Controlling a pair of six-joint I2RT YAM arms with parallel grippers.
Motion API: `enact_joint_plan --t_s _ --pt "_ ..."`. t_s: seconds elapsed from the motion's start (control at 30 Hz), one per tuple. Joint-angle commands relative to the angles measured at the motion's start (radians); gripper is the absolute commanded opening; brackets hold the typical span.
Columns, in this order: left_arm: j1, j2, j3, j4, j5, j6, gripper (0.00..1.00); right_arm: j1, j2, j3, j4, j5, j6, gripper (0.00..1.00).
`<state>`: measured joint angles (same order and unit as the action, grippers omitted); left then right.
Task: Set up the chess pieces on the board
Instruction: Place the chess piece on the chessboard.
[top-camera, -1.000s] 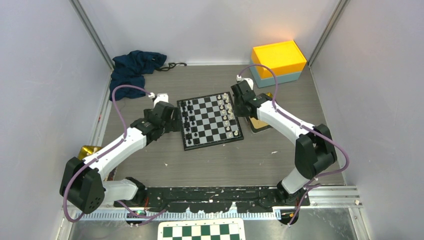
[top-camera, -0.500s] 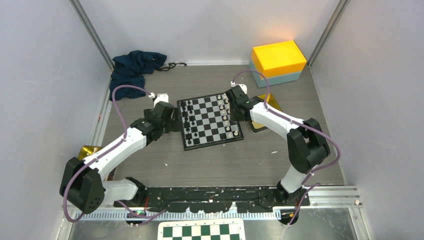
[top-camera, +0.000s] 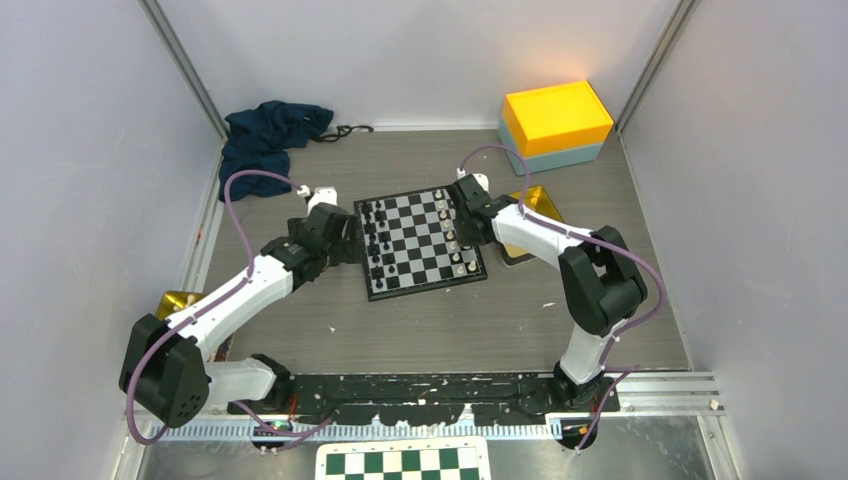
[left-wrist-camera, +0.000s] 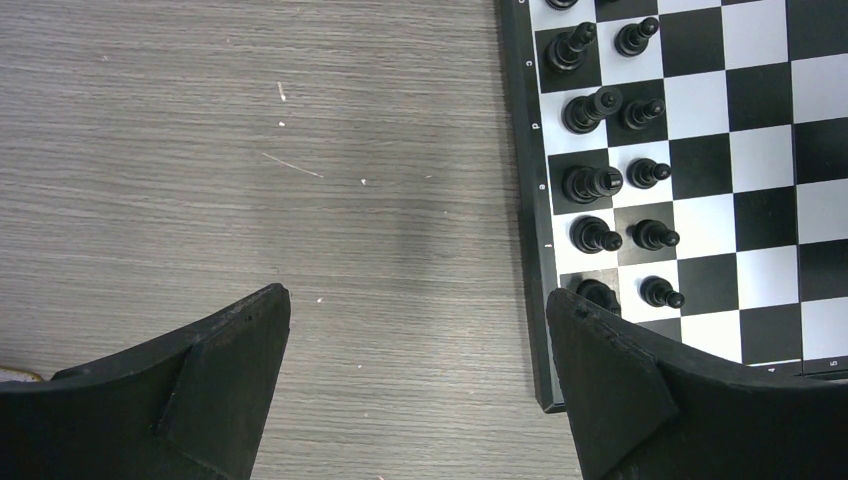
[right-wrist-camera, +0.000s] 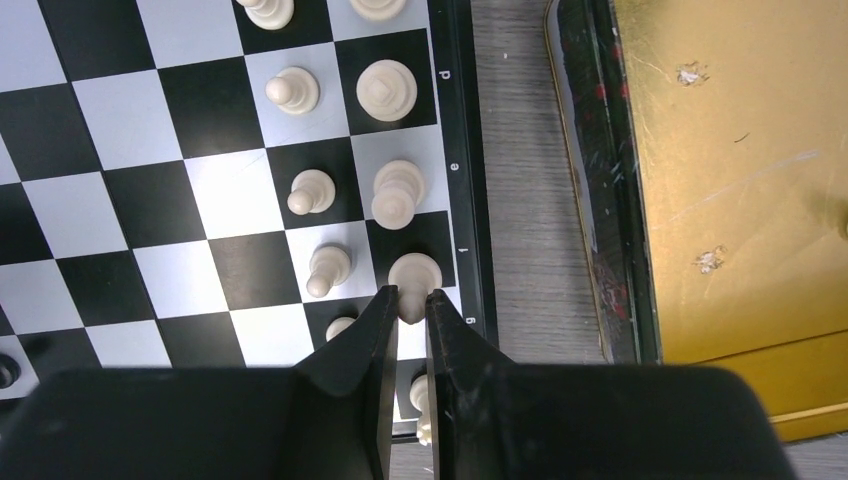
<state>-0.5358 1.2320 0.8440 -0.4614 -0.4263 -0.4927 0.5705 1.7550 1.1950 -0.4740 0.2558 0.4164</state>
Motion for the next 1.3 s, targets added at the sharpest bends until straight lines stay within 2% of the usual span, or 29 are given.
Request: enact_joint_plan --t_s 0.0,0.53,0.87,1.27 --pt "-0.004 -0.023 0.000 0.026 -0.017 -0.001 1.00 0.006 0.004 0.020 0.052 -0.007 -0.013 0.06" --pt "-0.004 -0.017 0.000 0.027 -0.016 0.000 1.00 0.005 0.025 0.024 0.061 -0.001 -0.022 0.07" --pt "-0.004 -0.019 -0.002 0.026 -0.014 -0.001 1.00 0.006 0.028 0.025 0.049 0.000 -0.024 0.21" --pt "-0.004 -0.022 -0.003 0.026 -0.009 -0.005 1.00 0.006 0.019 0.024 0.045 0.000 -0.028 0.32"
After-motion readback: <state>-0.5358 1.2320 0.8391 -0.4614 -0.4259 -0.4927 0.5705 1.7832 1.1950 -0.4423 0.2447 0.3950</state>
